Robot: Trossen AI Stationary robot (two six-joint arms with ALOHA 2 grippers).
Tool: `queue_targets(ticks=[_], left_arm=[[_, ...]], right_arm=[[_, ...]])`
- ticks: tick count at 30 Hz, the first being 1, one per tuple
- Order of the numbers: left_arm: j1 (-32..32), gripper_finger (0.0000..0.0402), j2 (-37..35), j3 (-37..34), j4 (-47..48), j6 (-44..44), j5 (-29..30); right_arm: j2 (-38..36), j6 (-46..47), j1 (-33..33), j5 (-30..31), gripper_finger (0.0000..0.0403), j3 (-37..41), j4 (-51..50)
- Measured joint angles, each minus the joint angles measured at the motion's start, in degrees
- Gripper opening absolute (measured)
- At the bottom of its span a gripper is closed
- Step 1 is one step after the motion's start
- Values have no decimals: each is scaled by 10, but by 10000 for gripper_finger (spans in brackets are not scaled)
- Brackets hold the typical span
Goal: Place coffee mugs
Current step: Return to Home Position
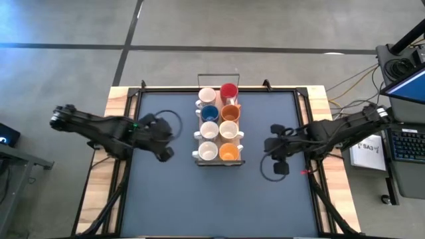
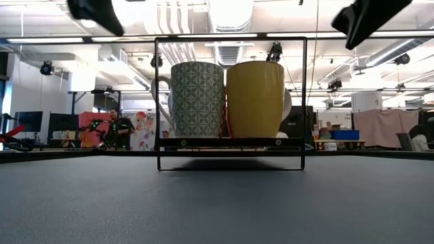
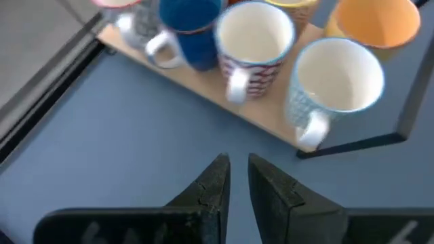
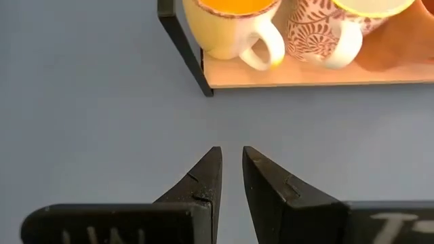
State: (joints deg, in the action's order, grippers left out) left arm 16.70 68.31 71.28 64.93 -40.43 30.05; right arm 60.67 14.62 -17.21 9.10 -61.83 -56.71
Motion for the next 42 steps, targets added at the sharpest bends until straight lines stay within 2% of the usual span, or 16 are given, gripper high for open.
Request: queue_targets(ticks=[12,19,28,37,42], left_arm=[[5,36,-268,-243,-172,0,17],[5,36,-370,-358,-309,56,20],[5,36,-436,-457,-429,111,20],[5,36,-452,-504,-472,108,19],[5,36,-452,-540,-530,110,6]], right_arm=[[-151,49,0,20,50,181,132],[-208,49,0,21,50,279,245],[-238,18,0,31,50,412,472],[-239,23,0,31,50,545,688],[-239,23,0,32,50,604,797]])
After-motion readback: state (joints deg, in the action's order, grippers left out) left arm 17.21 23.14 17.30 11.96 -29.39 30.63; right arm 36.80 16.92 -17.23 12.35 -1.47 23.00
